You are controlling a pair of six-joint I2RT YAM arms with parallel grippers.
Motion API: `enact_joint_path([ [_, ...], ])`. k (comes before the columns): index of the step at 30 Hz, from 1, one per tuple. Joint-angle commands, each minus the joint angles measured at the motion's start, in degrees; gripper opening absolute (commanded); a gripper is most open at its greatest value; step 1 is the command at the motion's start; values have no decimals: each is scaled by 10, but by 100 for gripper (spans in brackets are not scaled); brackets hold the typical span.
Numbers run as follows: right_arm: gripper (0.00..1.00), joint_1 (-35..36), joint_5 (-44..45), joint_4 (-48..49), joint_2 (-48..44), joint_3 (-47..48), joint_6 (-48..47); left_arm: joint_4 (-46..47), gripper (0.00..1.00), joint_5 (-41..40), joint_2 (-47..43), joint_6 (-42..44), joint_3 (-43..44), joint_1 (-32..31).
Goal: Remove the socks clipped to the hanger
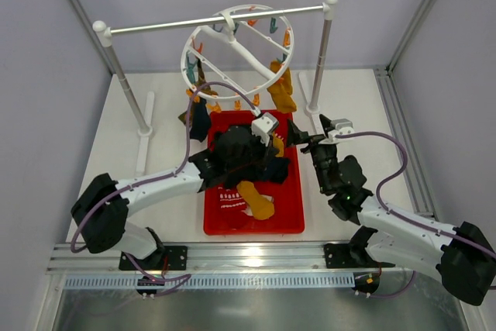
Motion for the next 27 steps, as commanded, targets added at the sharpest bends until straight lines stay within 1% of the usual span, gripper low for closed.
enact_joint_path([
  [1,100,-6,23,40,-20,-11,21,-67,0,-19,17,21,30,4],
  [2,100,-7,23,43,-21,-13,22,-69,0,-20,18,24,31,4],
  [3,99,-8,24,43,-22,-14,23,-72,3,-19,18,25,31,4],
  [4,100,-9,24,44,-22,-14,24,-74,7,-35,15,26,30,3],
  [5,100,-10,24,44,-23,-14,25,-79,14,-40,12,27,28,4],
  [6,100,-10,24,44,-21,-14,26,-77,32,-46,8,25,26,4],
  [7,100,-11,24,44,-21,-14,27,-75,44,-56,5,23,18,3],
  [8,100,-12,20,45,-19,-14,28,-69,58,-59,-2,23,14,4],
  [9,100,-11,17,45,-19,-14,28,-68,79,-62,-6,21,12,4],
  [12,100,-11,10,45,-16,-12,30,-69,99,-72,-13,21,6,3],
  [21,100,-12,7,48,-10,-10,28,-67,100,-114,-6,14,7,3],
  [24,100,-12,4,52,-14,-15,26,-49,100,-136,-12,8,-1,3],
  [27,100,-14,1,61,-14,-20,21,6,100,-147,-29,5,-28,1],
])
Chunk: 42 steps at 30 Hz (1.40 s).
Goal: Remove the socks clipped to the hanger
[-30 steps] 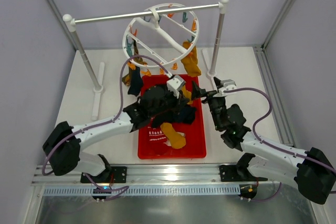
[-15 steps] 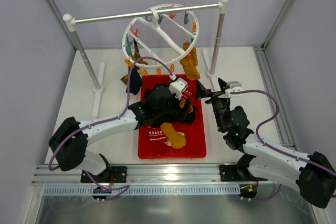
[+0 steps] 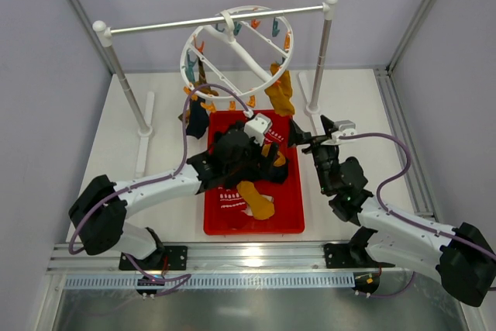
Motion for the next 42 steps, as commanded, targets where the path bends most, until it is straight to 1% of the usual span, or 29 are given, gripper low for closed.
enact_joint_path([
  [1,100,-4,-5,44,-6,-5,2,78,100,-31,-35,-11,-38,1],
  [4,100,-22,-12,39,3,-1,12,167,100,-50,-43,-25,-65,1],
  [5,100,-37,-20,37,12,3,22,230,99,-52,-42,-37,-86,1],
  [8,100,-65,-41,36,26,5,43,325,100,-52,-32,-55,-129,1],
  [9,100,-86,-55,36,29,5,57,385,100,-53,-21,-59,-137,1],
  [12,100,-116,-87,32,40,5,78,460,100,-67,12,-70,-148,1],
  [13,100,-134,-96,30,40,6,91,498,100,-68,22,-74,-147,1],
  [16,100,-155,-110,22,39,4,103,540,100,-78,58,-81,-127,1],
  [21,100,-167,-117,18,22,-10,102,598,100,-96,125,-77,-82,2],
  [23,100,-170,-118,17,13,-15,98,648,100,-104,158,-76,-69,3],
  [25,100,-170,-118,14,5,-17,94,659,100,-117,171,-75,-45,7],
  [27,100,-173,-119,0,1,-15,90,644,100,-116,183,-92,-21,21],
  [32,100,-177,-115,-2,-10,-21,80,622,99,-89,221,-120,44,48],
  [37,100,-182,-120,0,-19,-29,77,598,99,-66,260,-131,100,52],
  [40,100,-183,-120,0,-24,-33,77,601,76,-61,278,-134,117,52],
  [41,100,-182,-121,0,-25,-34,77,604,58,-61,281,-134,118,52],
  [42,100,-182,-122,0,-26,-35,77,607,49,-62,282,-134,114,52],
])
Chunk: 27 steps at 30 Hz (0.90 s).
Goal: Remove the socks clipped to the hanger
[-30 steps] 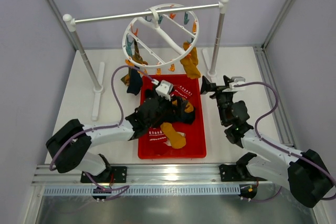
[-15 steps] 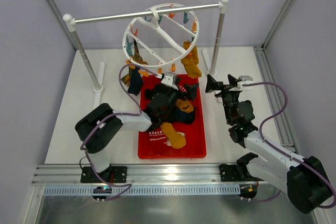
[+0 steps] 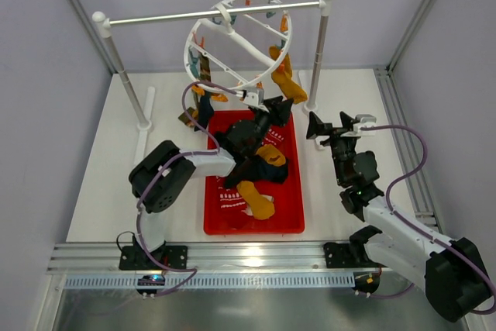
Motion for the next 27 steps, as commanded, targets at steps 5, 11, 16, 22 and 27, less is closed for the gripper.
enact_joint_path([
  [5,100,-4,-15,27,-9,-7,5,45,7,0,-7,3,-4,4],
  [11,100,-5,-25,30,-2,-6,6,67,12,7,-14,-7,-32,4],
  [16,100,-5,-24,30,-9,-11,4,114,79,-10,2,-28,-52,-3],
  [22,99,-5,-34,30,-19,-16,6,134,100,-85,30,4,-37,-26],
  [27,100,-6,-37,31,-20,-17,6,125,100,-136,52,24,2,-31],
])
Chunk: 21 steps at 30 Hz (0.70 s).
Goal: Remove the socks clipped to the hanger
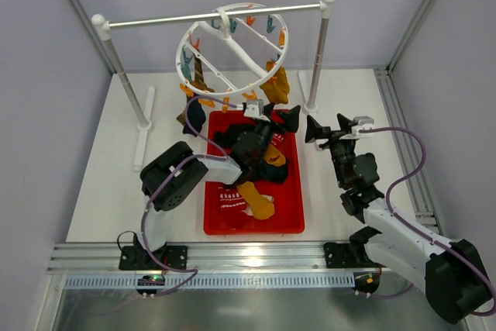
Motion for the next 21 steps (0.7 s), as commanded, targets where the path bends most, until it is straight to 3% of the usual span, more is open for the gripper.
enact_joint_path([
  [1,100,-3,-6,31,-9,1,6,42,100,-63,17,28,35,-2],
  [11,100,-3,-11,36,10,7,0,121,98,-133,61,77,59,-3],
  [16,99,-3,-13,40,15,8,-1,148,79,-139,76,109,74,-3],
  [21,100,-3,-9,40,14,7,-4,149,69,-141,84,116,87,-3],
])
